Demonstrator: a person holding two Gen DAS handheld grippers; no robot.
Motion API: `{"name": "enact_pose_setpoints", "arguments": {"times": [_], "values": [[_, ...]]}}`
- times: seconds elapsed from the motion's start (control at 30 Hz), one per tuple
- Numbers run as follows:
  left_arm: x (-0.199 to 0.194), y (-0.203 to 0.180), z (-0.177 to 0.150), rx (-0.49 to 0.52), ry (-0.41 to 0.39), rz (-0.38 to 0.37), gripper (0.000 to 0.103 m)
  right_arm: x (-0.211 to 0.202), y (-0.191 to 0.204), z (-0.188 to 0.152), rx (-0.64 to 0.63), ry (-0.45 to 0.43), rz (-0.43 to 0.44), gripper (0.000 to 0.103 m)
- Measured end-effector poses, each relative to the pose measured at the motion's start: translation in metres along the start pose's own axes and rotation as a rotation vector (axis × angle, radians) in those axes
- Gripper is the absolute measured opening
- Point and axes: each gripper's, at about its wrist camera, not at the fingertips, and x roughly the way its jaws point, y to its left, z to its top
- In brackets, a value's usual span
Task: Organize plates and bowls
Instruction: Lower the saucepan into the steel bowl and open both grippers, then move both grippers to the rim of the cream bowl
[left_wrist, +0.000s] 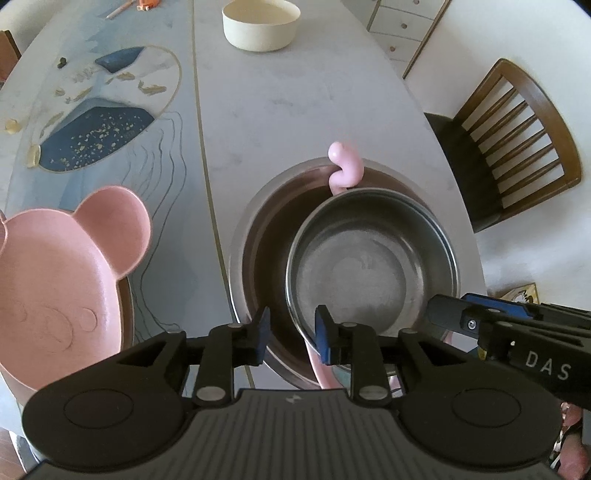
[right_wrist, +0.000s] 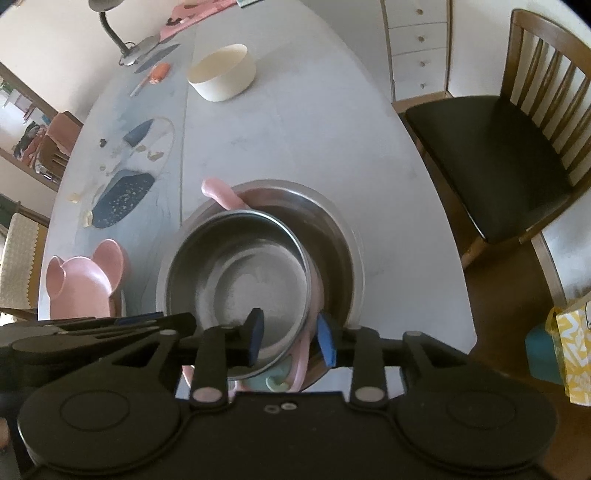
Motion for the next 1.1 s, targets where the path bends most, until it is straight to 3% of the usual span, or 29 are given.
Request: {"name": "enact_pose_setpoints", "arguments": {"times": [0.2, 0.27, 0.33, 0.7, 0.8, 0.93, 1.1], "values": [[-0.017, 0.002, -0.001, 0.013, -0.052, -0.02, 0.034, -0.012, 0.008, 0.003, -0.058, -0.027, 0.004, 0.041], [-0.026, 0.003, -0.001, 0.024, -0.09, -0.023, 0.054, -0.017, 0.011, 0.004, -0.085, -0.039, 0.008, 0.042], [-0.036, 0.003, -0.002, 0.035, -0.136, -0.024, 0.059, -0.022, 0.014, 0.005, -0.105, -0.051, 0.014, 0.043], [-0.08, 0.006, 0.003, 0.092, -0.3, -0.025, 0.064, -0.057, 0.035, 0.014, -0.217, -0.161, 0.051, 0.065], [-0.088, 0.01, 0.007, 0.089, -0.334, -0.031, 0.065, -0.063, 0.041, 0.02, -0.242, -0.187, 0.055, 0.069], [-0.099, 0.018, 0.012, 0.067, -0.379, -0.033, 0.075, -0.072, 0.047, 0.03, -0.278, -0.225, 0.06, 0.08], [-0.107, 0.028, 0.026, 0.032, -0.423, -0.023, 0.078, -0.078, 0.055, 0.049, -0.301, -0.265, 0.069, 0.089]]}}
